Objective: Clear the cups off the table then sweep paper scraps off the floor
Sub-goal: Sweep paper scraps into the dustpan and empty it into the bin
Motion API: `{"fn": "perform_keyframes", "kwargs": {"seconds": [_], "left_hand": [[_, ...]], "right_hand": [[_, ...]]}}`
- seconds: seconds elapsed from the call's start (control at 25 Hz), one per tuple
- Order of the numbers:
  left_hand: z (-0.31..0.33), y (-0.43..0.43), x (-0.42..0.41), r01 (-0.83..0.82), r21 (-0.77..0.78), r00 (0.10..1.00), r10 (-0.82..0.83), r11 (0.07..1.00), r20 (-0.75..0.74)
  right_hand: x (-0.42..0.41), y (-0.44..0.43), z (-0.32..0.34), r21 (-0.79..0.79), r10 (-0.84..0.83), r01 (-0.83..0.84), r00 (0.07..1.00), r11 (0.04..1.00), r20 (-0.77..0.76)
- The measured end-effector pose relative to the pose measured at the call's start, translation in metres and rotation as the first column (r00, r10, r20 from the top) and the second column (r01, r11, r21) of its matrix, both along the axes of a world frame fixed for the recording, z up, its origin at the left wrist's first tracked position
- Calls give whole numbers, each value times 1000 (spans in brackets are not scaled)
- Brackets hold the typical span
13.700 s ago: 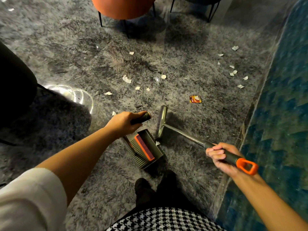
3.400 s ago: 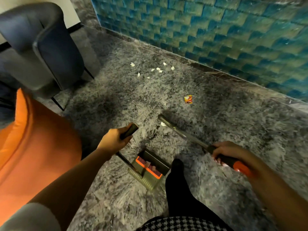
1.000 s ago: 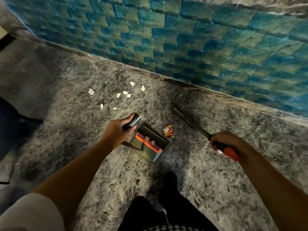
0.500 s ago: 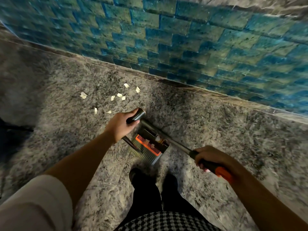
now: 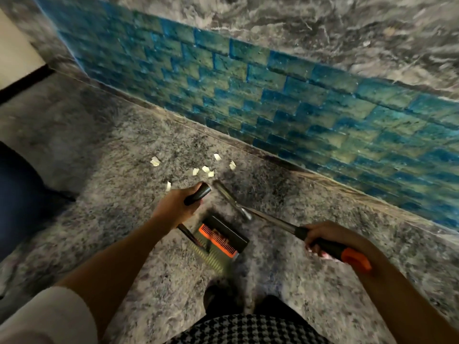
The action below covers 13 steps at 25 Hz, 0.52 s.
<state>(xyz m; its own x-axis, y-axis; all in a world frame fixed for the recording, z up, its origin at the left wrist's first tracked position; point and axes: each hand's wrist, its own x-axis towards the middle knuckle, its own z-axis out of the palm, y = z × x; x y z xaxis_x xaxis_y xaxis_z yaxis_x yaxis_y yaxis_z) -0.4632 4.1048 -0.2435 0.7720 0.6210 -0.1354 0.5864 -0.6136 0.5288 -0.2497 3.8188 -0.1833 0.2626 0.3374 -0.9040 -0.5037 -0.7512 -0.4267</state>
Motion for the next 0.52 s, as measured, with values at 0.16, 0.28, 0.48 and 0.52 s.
{"fn": "perform_keyframes", "kwargs": {"seconds": [0.16,0.28,0.48,0.52], "left_hand": [[3,43,-30,-78,26,992,75,997,99],[2,69,-41,-148,13,979,144,989,146],[-7,118,-28,-274,-12,955,274,962,113],[-9,130,-22,-324,-29,940,325,946,106]], "right_hand": [[18,56,-2,12,-49,48,997,999,62],[44,103,-11,-20,2,1,988,1000,157],[105,195,-35,-81,90,-69,948,994,305],[119,212,-41,-91,100,-76,946,993,307]]}}
